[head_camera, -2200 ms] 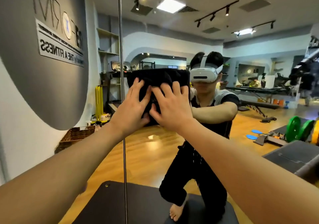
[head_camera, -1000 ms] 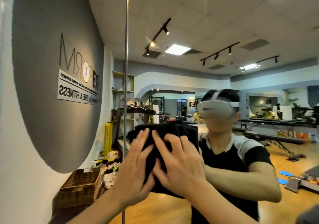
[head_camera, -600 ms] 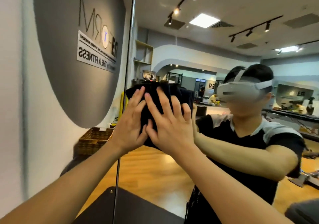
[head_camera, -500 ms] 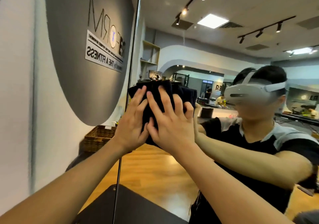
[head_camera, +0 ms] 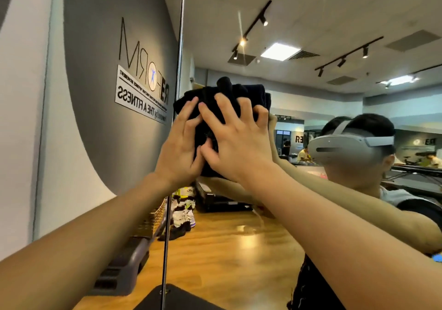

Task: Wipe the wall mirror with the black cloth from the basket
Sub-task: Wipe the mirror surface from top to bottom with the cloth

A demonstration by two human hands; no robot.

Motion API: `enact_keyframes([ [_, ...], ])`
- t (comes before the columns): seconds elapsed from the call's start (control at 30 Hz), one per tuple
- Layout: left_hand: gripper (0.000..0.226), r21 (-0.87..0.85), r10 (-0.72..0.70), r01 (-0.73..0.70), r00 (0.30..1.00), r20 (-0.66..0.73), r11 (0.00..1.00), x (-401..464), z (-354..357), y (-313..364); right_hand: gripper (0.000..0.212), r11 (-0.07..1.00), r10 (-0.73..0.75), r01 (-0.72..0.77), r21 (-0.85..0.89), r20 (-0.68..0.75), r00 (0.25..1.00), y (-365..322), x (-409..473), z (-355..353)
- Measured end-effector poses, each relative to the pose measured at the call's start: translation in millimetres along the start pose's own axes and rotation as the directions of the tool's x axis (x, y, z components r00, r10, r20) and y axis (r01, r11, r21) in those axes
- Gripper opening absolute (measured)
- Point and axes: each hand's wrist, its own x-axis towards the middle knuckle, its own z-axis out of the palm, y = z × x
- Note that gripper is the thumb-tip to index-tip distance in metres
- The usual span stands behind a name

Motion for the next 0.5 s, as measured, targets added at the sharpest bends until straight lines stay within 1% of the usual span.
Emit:
enact_keyframes([
  [0.07,0.057,0.044,0.026,-0.028,0.999,0.040,0.999,-14,-3,-9,0.068,1.000,0.005,-0.005,-0.012,0.010,1.000,-16,-15,6],
  [0.17,0.056,0.093,0.028,-0.037,0.995,0.093,0.995,-28,-9,-19,0.068,0.999,0.017,-0.015,-0.035,0.045,0.999,-34,-29,14],
  [0.27,0.048,0.105,0.003,-0.012,0.996,0.087,0.994,-35,-11,-20,0.067,0.998,0.050,-0.046,-0.048,0.081,0.995,-44,-33,14],
  [0.33,0.045,0.108,-0.031,0.022,0.997,0.077,0.994,-45,-9,-18,0.066,0.997,0.049,-0.042,-0.060,0.112,0.992,-50,-39,12],
  [0.43,0.056,0.128,-0.082,0.068,0.990,0.111,0.989,-62,-5,-13,0.067,0.999,0.013,-0.005,-0.047,0.179,0.984,-54,-53,7],
  [0.5,0.066,0.166,-0.066,0.044,0.989,0.132,0.985,-70,-3,-6,0.067,0.999,0.002,0.008,-0.046,0.206,0.979,-52,-62,2],
])
